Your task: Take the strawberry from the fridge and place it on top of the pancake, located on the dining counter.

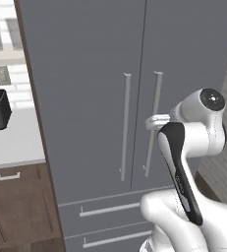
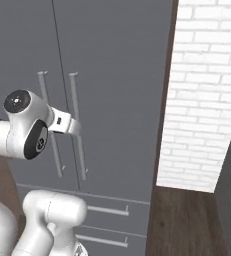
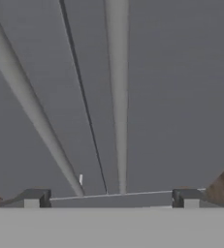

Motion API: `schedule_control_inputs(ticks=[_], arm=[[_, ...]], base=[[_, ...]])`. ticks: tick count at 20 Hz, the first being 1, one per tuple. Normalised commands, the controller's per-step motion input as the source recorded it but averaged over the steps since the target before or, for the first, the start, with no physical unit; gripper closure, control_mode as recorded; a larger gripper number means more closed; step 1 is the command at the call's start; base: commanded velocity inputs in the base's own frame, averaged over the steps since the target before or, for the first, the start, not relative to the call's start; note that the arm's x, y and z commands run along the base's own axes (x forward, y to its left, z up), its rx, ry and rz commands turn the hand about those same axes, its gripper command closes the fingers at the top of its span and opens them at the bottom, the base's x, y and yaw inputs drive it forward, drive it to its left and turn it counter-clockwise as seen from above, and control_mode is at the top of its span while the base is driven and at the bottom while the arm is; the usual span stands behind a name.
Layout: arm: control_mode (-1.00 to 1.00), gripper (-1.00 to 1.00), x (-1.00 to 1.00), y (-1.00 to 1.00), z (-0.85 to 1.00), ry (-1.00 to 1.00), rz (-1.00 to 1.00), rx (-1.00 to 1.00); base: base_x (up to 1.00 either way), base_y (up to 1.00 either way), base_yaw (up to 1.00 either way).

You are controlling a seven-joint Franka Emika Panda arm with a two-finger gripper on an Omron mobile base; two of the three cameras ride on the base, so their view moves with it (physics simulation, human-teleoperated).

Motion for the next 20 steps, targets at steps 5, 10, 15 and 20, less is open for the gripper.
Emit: schedule_control_inputs(ticks=[5,10,15,20], arm=[[1.0,-1.0,0.0,0.0,0.0,0.0,0.0,0.0],[1.0,-1.0,0.0,0.0,0.0,0.0,0.0,0.0],[1.0,-1.0,0.0,0.0,0.0,0.0,0.0,0.0],[1.0,-1.0,0.0,0.0,0.0,0.0,0.0,0.0]], base=[[-0.12,0.57,0.0],[-0.28,0.0,0.01],[-0.65,-0.17,0.07],[-0.06,-0.44,0.1]])
